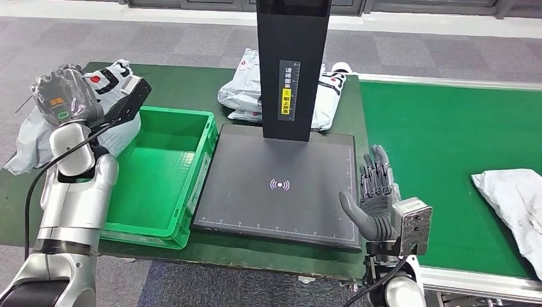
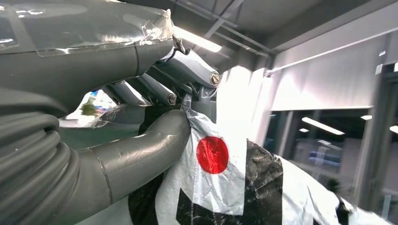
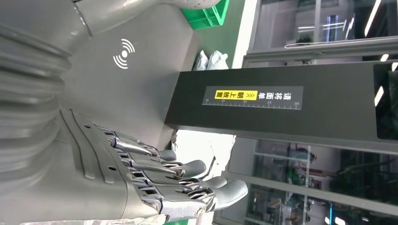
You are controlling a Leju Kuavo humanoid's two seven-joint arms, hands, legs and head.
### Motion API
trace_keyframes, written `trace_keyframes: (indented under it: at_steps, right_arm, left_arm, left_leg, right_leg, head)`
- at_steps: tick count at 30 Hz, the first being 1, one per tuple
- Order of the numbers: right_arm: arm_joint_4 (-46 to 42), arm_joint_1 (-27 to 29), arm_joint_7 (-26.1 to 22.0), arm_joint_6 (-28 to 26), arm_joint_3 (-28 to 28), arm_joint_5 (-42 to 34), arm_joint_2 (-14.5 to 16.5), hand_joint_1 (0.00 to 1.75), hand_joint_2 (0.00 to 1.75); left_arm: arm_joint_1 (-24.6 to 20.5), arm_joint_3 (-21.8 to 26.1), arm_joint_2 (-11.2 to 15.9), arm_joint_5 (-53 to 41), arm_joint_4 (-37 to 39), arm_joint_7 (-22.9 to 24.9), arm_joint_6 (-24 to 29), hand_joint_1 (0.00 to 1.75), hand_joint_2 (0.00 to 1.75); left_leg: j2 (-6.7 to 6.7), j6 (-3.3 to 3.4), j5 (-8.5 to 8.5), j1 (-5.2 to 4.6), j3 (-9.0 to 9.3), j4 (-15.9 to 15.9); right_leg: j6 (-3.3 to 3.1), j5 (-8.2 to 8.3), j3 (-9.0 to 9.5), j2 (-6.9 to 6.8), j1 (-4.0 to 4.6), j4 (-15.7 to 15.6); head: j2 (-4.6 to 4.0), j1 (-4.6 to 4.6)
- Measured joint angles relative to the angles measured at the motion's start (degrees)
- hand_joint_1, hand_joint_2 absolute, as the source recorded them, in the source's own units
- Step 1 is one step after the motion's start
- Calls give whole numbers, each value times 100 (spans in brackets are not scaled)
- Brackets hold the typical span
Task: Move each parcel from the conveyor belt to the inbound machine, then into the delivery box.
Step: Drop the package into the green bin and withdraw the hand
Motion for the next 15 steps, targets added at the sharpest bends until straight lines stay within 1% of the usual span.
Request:
trace_keyframes:
  at_steps: [1,5,8,12,15]
  right_arm:
    - [-15,5,17,15,-1,13,0,0,175]
    - [-88,55,84,51,-19,59,0,0,175]
    - [-150,115,97,51,-51,125,0,0,175]
    - [-221,193,98,42,-88,163,0,0,175]
    - [-284,273,96,37,-120,189,0,0,175]
  left_arm:
    - [19,39,5,-5,0,28,-27,173,175]
    - [73,144,5,-18,-1,92,-143,1,175]
    - [90,175,-19,-10,5,96,-325,0,175]
    - [83,179,-111,82,41,71,-554,0,0]
    - [73,167,-190,404,64,-24,-747,0,0]
  left_leg:
    - [0,0,0,0,0,0]
    - [0,0,0,0,-1,0]
    - [0,0,0,-1,0,1]
    - [1,0,0,-1,1,1]
    - [2,0,0,-1,1,1]
  right_leg:
    - [0,0,0,0,0,0]
    - [0,0,0,-1,-1,-1]
    - [0,0,-1,-1,-1,-2]
    - [0,0,-2,0,-1,-2]
    - [0,0,-4,0,-1,-3]
  head:
    - [-1,0]
    - [0,0]
    - [-1,0]
    - [1,0]
    - [1,0]
